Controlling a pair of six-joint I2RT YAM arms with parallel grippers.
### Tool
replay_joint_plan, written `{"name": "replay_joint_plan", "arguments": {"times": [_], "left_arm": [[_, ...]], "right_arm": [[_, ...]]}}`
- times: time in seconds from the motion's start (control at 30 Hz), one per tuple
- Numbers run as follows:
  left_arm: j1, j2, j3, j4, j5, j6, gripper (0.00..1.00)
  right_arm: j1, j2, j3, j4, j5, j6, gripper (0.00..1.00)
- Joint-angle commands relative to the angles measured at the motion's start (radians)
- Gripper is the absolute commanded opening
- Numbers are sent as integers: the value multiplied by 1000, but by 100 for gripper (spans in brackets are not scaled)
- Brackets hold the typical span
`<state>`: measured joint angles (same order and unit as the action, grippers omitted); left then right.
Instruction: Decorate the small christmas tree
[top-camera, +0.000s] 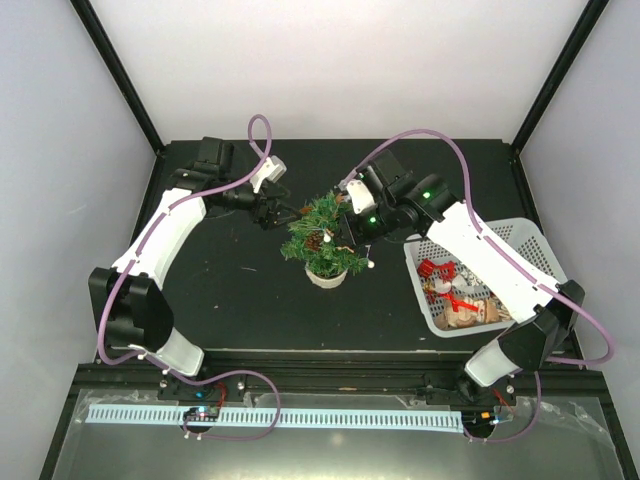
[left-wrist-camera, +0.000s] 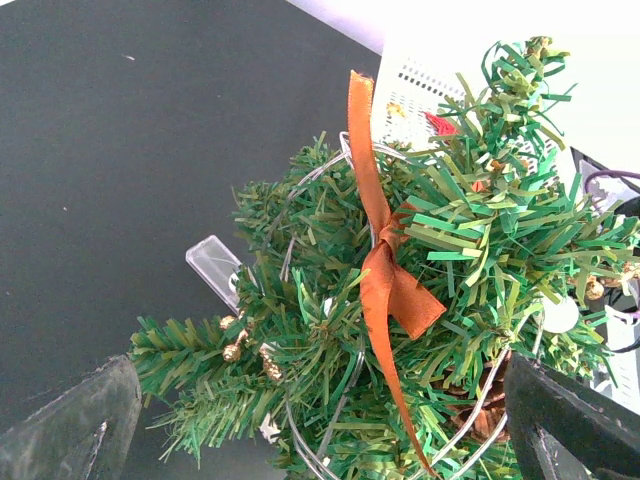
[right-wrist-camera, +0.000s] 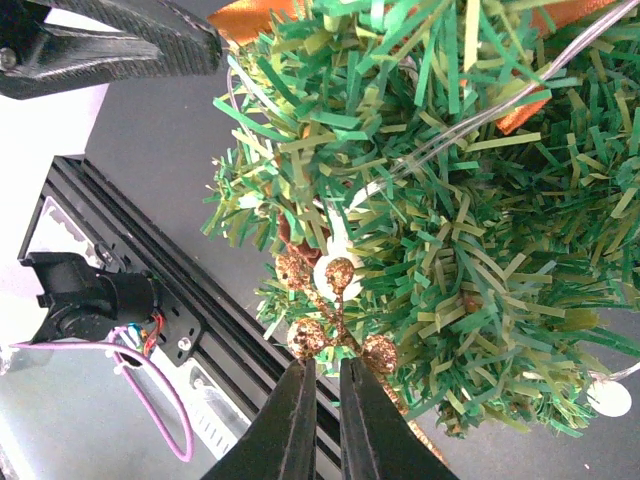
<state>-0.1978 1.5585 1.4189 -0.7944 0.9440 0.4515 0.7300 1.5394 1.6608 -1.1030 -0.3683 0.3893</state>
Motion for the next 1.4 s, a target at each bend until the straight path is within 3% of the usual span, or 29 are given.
{"name": "replay_joint_plan", "arguments": {"times": [0.0,0.83,1.03,1.1,1.2,1.3,1.37], "left_arm": [[-3,-18,20,14,-7,1,99],[-2,-66,18,-23,-35,23,99],[6,-61,66,-110,-45,58,99],[17,-69,88,-146,-62,68,99],[56,-127,90,-143,-71,58,99],[79,-198,92,-149,-82,52,99],[80,-236,133,-236,-105,100,99]], "right_arm": [[7,6,-15,23,14,-11,11],[7,-139,-58,45,39,3,15],[6,-199,-62,9,96,9,17],[6,-231,-57,-26,149,13,26],[5,-300,-59,-76,226,29,55],[4,-371,-51,-136,304,47,74],[4,-407,-39,-195,360,60,98]]}}
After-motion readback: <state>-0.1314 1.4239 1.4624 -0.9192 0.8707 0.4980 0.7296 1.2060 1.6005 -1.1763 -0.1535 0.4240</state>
